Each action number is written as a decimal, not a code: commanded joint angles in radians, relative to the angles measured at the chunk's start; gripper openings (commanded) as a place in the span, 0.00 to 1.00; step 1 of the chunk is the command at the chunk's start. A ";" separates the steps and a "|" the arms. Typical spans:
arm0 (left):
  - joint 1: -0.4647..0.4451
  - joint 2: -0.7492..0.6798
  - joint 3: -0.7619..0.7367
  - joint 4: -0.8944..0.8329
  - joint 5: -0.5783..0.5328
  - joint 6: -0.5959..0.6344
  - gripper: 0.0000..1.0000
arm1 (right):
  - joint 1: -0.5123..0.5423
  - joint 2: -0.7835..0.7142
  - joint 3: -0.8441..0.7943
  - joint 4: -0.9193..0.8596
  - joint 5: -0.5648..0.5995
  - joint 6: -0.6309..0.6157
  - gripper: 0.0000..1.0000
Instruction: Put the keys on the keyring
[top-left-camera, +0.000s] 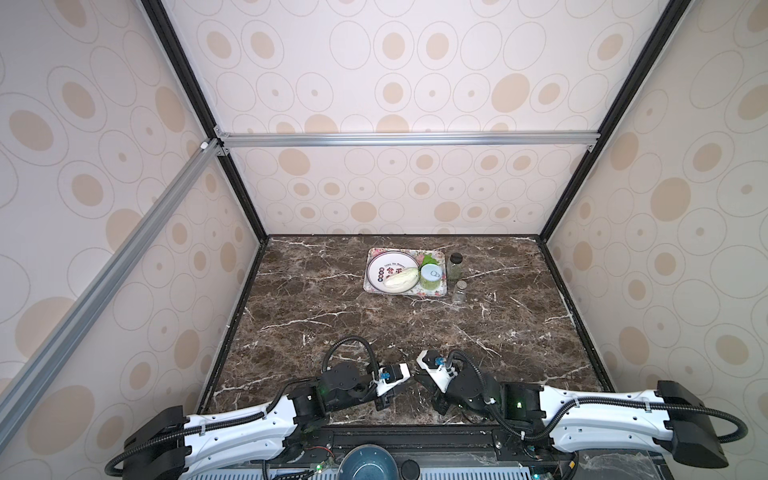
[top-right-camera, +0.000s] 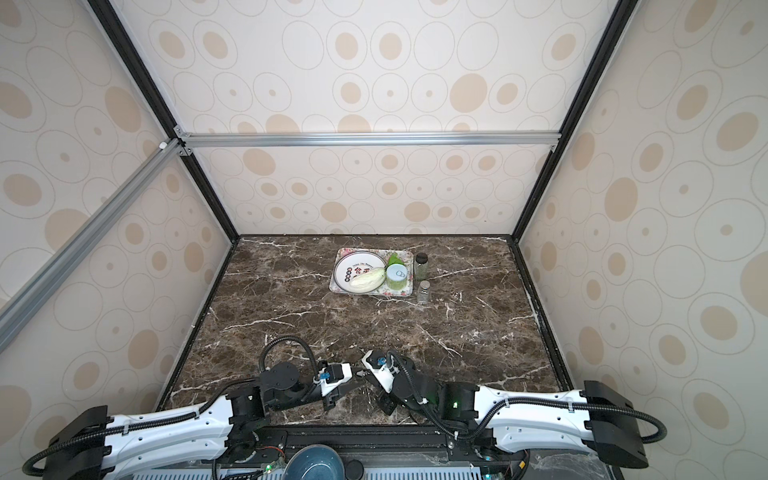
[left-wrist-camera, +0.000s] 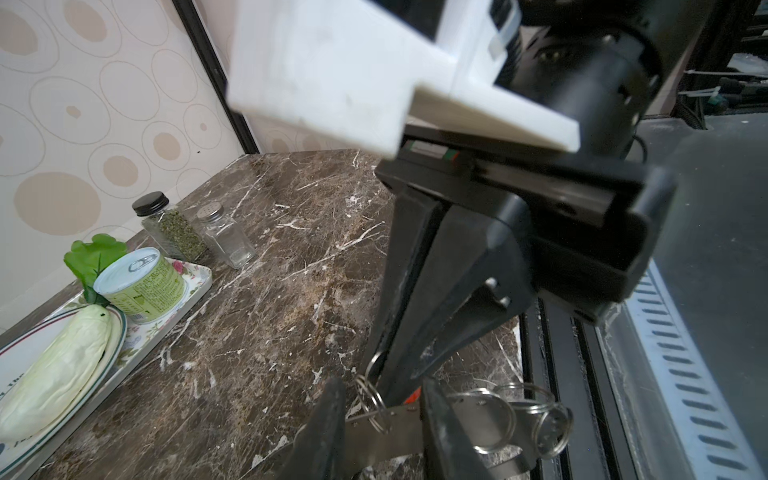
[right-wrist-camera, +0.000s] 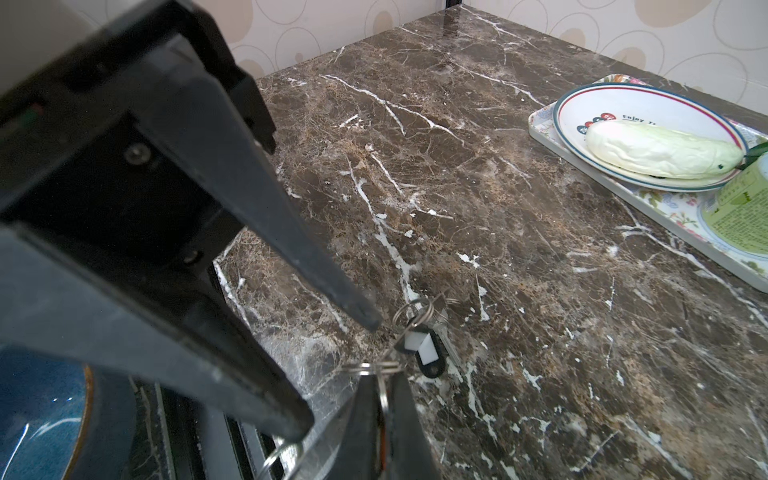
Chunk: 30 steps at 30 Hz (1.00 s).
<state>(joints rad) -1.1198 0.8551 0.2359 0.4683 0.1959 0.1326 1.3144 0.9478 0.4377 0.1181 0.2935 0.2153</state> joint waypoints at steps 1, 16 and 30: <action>0.002 0.024 0.038 -0.006 0.010 0.021 0.30 | 0.008 0.004 0.029 0.006 0.021 -0.012 0.00; 0.003 0.047 0.048 0.016 -0.099 0.017 0.00 | 0.008 -0.027 -0.005 0.023 0.028 -0.013 0.00; 0.002 0.020 0.013 0.061 -0.118 0.033 0.00 | -0.065 -0.019 -0.079 0.110 -0.004 0.086 0.00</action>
<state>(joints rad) -1.1202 0.8974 0.2409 0.4770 0.1032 0.1444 1.2900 0.9348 0.3962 0.2031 0.3080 0.2508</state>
